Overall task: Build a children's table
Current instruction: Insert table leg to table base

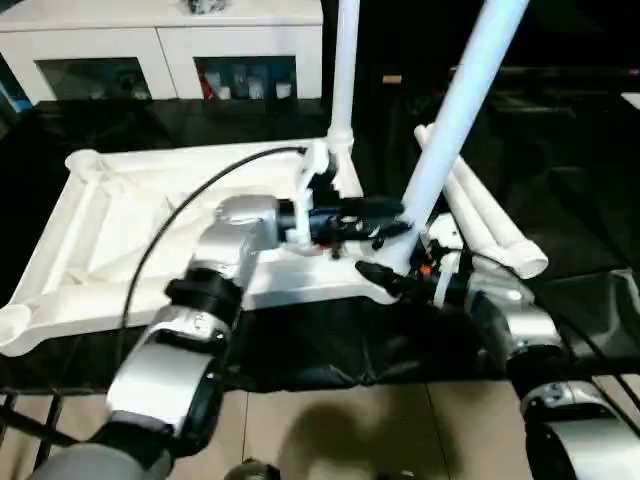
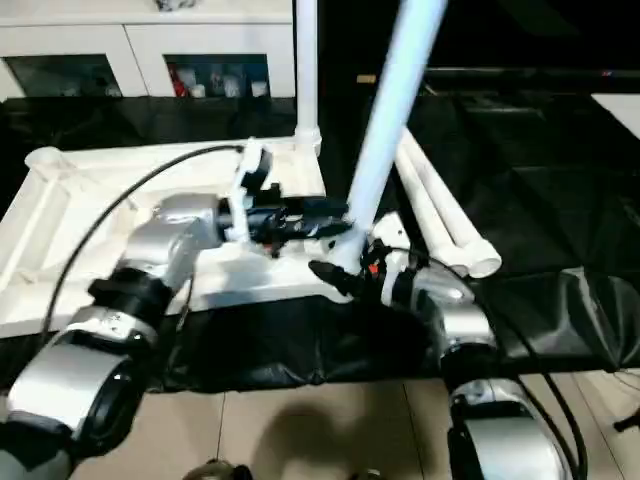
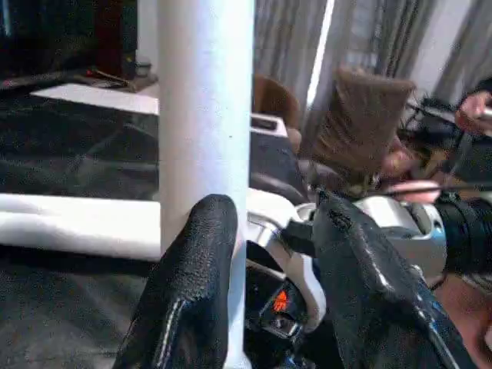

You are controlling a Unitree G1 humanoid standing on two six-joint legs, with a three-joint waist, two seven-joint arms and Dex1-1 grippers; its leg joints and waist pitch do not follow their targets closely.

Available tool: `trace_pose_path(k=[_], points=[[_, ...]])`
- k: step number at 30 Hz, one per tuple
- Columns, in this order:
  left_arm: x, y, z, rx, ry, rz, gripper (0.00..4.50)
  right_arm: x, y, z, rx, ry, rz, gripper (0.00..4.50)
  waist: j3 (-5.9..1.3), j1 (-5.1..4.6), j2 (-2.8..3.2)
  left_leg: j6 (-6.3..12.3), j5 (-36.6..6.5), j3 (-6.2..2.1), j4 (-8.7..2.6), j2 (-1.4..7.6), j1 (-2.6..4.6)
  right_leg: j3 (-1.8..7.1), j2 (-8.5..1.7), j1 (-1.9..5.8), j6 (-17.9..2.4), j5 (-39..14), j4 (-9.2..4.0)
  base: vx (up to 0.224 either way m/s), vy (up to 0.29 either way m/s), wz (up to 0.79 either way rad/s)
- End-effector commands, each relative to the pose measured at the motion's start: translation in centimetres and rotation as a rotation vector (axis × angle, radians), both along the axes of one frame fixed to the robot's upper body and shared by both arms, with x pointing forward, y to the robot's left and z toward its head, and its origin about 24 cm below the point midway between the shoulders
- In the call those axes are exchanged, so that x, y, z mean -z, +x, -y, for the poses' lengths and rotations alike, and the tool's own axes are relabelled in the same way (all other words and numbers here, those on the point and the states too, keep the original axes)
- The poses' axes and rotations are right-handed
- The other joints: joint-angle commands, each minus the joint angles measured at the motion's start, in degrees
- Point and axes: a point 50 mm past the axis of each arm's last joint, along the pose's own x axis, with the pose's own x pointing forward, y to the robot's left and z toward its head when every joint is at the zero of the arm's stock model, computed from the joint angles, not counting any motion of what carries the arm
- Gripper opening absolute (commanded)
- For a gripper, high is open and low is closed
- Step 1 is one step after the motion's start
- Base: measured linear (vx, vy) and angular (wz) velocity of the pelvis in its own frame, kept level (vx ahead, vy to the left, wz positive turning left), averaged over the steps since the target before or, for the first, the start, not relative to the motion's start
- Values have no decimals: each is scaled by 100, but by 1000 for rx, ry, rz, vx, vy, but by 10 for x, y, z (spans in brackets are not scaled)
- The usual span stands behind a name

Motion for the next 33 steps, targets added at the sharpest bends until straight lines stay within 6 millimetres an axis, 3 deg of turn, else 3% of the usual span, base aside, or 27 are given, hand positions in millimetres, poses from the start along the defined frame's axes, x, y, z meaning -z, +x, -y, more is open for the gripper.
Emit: trace_pose_path(k=[1, 3, 10, 16, 19, 20, 25, 27, 29, 30, 32, 33], points=[[-9, 4, 9, -31, -34, -12, 225, -15, 2, -17, -121, -22, 55, 276, -428, 51, -60, 540, -1181, -169, -355, 364, 117, 238, -407, 298, -1699, -1022, -401, 0, 0, 0], [-12, 4, 13, -13, -48, -23, 243, -16, 2, -17, -138, -35, 58, 276, -425, 55, -89, 538, -1189, -169, -356, 365, 110, 237, -409, 305, -1682, -1051, -404, 0, 0, 0], [-10, 7, 16, -84, -8, 16, 300, -18, 3, -14, -130, -60, 62, 276, -433, 113, -95, 550, -1086, -179, -353, 381, 121, 245, -424, 290, -1604, -1026, -398, 0, 0, 0], [-7, -7, 21, 80, -23, 14, 341, -21, -4, -15, -231, -79, 26, 276, -434, 151, -136, 683, -903, -174, -337, 385, 106, 246, -436, 308, -1654, -835, -368, 0, 0, 0], [-6, -9, 24, 93, -35, -5, 341, -20, -8, -15, -282, -88, 2, 276, -432, 146, -141, 691, -892, -174, -332, 380, 99, 245, -434, 308, -1632, -893, -372, 0, 0, 0], [-8, -8, 24, 84, -84, -51, 309, -22, -9, -15, -295, -87, -1, 276, -429, 143, -147, 656, -928, -170, -332, 381, 112, 244, -429, 304, -1627, -949, -376, 0, 0, 0], [-12, -4, 23, 46, -124, -110, 301, -23, -9, -15, -303, -82, -6, 276, -430, 153, -164, 640, -894, -171, -324, 376, 110, 241, -429, 299, -1643, -974, -368, 0, 0, 0], [-18, 2, 19, -25, -187, -173, 270, -26, -12, -15, -331, -76, -16, 276, -433, 150, -176, 652, -856, -169, -312, 371, 106, 236, -419, 311, -1642, -904, -359, 0, 0, 0], [-22, 4, 17, -44, -223, -206, 270, -27, -12, -15, -334, -77, -17, 276, -438, 160, -178, 671, -798, -166, -302, 368, 104, 238, -428, 310, -1646, -871, -357, 0, 0, 0], [-24, 5, 16, -54, -236, -217, 262, -27, -12, -15, -335, -77, -18, 276, -435, 163, -233, 705, -763, -164, -302, 361, 95, 235, -425, 315, -1640, -874, -363, 0, 0, 0], [-26, 6, 15, -79, -248, -237, 229, -29, -12, -14, -340, -75, -19, 276, -437, 186, -217, 716, -703, -168, -295, 367, 97, 232, -428, 308, -1628, -894, -348, 0, 0, 0], [-27, 6, 15, -89, -243, -239, 229, -30, -12, -14, -341, -75, -19, 276, -436, 185, -249, 717, -719, -168, -297, 368, 93, 230, -426, 310, -1621, -898, -349, 0, 0, 0]])
